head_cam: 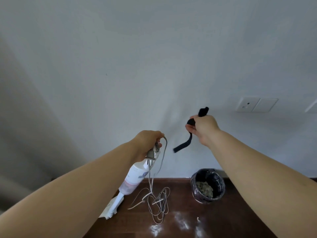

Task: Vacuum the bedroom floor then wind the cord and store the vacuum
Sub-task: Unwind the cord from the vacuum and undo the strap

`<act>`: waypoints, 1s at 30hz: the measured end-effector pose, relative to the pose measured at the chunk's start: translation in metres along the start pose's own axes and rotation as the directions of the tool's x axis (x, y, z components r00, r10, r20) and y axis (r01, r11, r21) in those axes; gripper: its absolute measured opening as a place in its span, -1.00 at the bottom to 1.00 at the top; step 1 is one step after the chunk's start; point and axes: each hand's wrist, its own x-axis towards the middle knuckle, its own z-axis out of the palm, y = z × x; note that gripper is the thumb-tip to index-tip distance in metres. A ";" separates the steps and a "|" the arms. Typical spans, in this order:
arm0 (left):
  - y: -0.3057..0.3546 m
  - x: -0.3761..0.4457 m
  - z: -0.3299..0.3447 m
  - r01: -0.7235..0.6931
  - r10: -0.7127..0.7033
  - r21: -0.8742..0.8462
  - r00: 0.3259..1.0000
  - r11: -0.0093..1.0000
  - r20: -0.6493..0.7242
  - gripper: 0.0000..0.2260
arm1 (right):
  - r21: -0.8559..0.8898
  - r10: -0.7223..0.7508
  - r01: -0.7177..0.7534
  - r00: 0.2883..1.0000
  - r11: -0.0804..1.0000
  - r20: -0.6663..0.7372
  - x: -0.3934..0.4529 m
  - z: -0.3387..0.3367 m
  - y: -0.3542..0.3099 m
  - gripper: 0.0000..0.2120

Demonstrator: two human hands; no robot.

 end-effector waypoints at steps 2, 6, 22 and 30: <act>-0.004 0.001 -0.002 -0.003 0.002 0.036 1.000 0.999 0.019 -0.70 | -0.080 0.017 -0.006 0.991 0.997 0.135 -0.006 0.003 0.002 -0.82; -0.010 -0.002 -0.002 -0.051 0.045 0.105 0.997 0.993 0.058 -0.70 | -0.464 0.091 0.073 0.942 0.883 0.322 -0.014 0.023 0.021 -0.84; 0.006 -0.022 -0.047 -0.246 0.216 0.578 0.969 0.778 0.122 -0.80 | -0.223 0.195 -0.081 0.806 0.971 0.559 -0.034 0.082 0.048 -0.83; -0.039 -0.023 -0.049 -0.486 0.567 0.567 0.823 0.665 0.041 -0.79 | -0.171 0.139 -0.055 0.839 0.984 0.526 -0.036 0.105 0.052 -0.91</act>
